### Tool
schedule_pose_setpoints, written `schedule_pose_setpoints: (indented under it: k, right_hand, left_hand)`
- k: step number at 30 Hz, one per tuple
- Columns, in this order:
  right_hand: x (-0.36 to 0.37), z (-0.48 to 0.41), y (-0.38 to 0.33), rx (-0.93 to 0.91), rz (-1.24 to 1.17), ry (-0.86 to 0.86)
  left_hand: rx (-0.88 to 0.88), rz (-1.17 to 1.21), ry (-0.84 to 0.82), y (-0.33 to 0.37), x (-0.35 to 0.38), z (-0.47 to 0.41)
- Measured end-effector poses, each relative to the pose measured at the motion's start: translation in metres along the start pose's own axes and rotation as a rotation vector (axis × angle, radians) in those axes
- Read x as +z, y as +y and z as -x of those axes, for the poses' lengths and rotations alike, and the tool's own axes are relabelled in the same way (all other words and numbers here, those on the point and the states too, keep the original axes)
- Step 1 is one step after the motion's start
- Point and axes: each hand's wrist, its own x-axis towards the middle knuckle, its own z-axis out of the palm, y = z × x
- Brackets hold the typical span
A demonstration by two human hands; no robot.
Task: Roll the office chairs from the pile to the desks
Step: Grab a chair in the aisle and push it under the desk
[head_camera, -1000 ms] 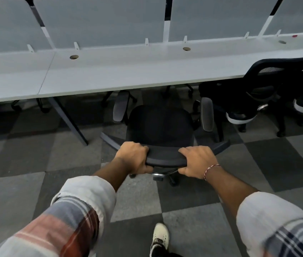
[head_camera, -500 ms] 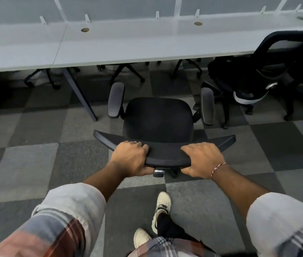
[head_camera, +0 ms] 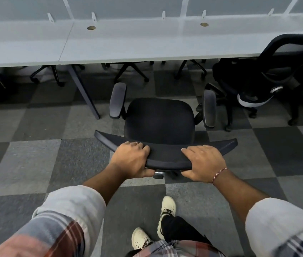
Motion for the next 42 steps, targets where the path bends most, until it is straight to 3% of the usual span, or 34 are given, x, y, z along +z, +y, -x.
schedule_pose_setpoints:
  k: [19, 30, 37, 42]
  right_hand:
    - [-0.005, -0.144, 0.135, -0.096, 0.021, -0.009]
    - [-0.021, -0.298, 0.150, -0.091, -0.006, -0.041]
    - [-0.031, -0.413, 0.156, -0.096, -0.034, 0.036]
    - [-0.021, -0.424, 0.166, -0.152, -0.078, 0.133]
  left_hand:
    - [-0.107, -0.001, -0.084, -0.040, 0.016, -0.155]
    - [-0.176, -0.073, -0.142, -0.161, 0.031, -0.240]
    - [-0.180, -0.031, -0.077, -0.260, 0.053, -0.302]
    - [-0.115, -0.011, -0.063, -0.275, 0.070, -0.310]
